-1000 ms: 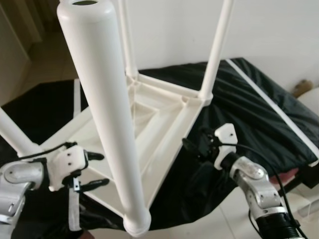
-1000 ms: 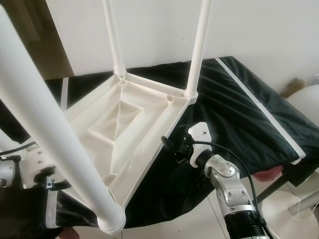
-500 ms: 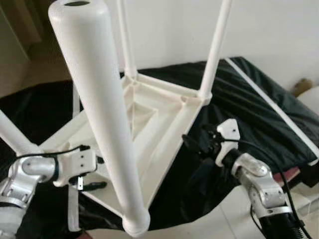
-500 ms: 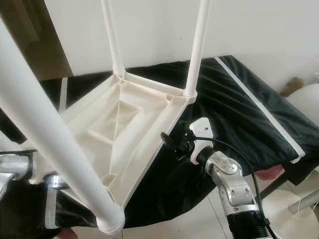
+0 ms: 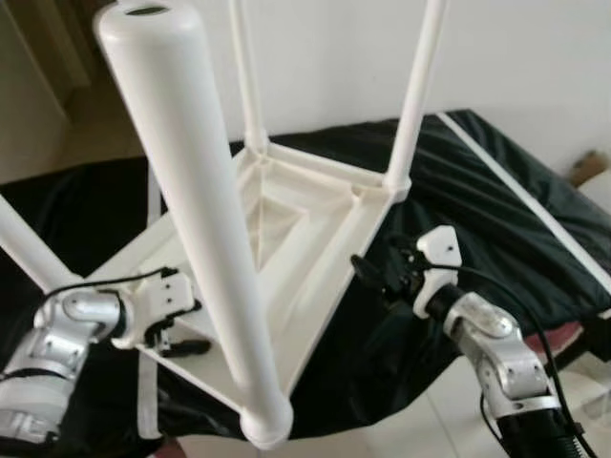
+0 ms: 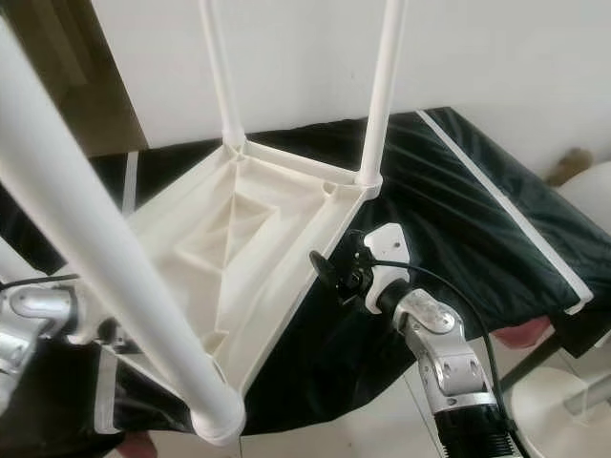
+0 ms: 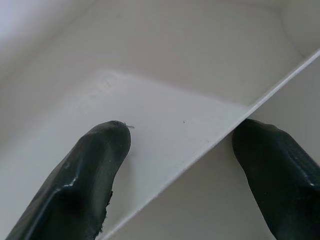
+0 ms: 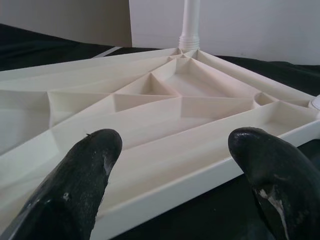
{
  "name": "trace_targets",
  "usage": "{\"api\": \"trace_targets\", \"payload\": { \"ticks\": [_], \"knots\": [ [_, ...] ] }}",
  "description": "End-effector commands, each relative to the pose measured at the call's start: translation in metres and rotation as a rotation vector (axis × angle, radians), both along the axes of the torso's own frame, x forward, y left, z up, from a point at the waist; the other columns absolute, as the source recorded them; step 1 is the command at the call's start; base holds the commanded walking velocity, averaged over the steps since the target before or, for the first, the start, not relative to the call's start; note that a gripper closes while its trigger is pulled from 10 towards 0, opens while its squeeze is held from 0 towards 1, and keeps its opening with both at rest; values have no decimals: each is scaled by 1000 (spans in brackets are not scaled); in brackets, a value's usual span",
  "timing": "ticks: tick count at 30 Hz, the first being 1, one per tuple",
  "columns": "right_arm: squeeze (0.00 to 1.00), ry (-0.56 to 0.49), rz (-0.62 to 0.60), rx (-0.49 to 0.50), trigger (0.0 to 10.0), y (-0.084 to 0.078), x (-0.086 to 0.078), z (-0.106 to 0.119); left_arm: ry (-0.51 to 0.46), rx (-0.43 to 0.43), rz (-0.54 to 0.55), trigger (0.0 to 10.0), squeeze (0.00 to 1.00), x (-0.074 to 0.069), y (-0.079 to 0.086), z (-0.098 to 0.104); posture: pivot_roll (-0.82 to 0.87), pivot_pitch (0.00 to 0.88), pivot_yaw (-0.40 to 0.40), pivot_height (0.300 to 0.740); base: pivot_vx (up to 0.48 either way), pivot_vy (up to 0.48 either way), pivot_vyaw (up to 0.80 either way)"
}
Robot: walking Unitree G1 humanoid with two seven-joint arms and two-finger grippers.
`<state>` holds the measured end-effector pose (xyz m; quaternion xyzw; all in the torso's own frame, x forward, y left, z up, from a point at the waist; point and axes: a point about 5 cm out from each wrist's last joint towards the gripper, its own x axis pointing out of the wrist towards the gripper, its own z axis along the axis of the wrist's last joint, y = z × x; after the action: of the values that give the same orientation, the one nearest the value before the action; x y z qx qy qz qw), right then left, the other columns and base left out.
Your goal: Building children table
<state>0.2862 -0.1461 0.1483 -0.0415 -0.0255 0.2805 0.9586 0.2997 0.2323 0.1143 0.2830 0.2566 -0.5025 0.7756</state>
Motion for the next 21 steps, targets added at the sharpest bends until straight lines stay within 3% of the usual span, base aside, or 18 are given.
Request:
{"api": "trace_targets", "payload": {
  "ticks": [1, 6, 13, 19, 21],
  "knots": [
    [0, 9, -6, -15, 10000, 1, 2, -2, -70, 14, 289, 10000, 0, 10, 1, -19, -36, 0, 38, 740, 0, 0, 0],
    [0, 7, -10, -16, 10000, 2, 2, 0, 0, -77, 390, 10000, 0, 13, -10, -23, -37, 0, 39, 740, 0, 0, 0],
    [0, 5, -18, -17, 10000, 3, 3, 1, 6, -148, 509, 10000, 0, 22, -23, -18, -30, 0, 39, 740, 0, 0, 0],
    [0, -7, -49, -1, 10000, 4, 6, 3, -62, -143, 607, 10000, 0, 32, -37, -16, -31, 0, 43, 740, 0, 0, 0],
    [0, -12, -99, 16, 10000, 2, 8, 3, -130, -167, 704, 10000, 0, 39, -54, -17, -44, 2, 51, 740, 0, 0, 0]
  ]
}}
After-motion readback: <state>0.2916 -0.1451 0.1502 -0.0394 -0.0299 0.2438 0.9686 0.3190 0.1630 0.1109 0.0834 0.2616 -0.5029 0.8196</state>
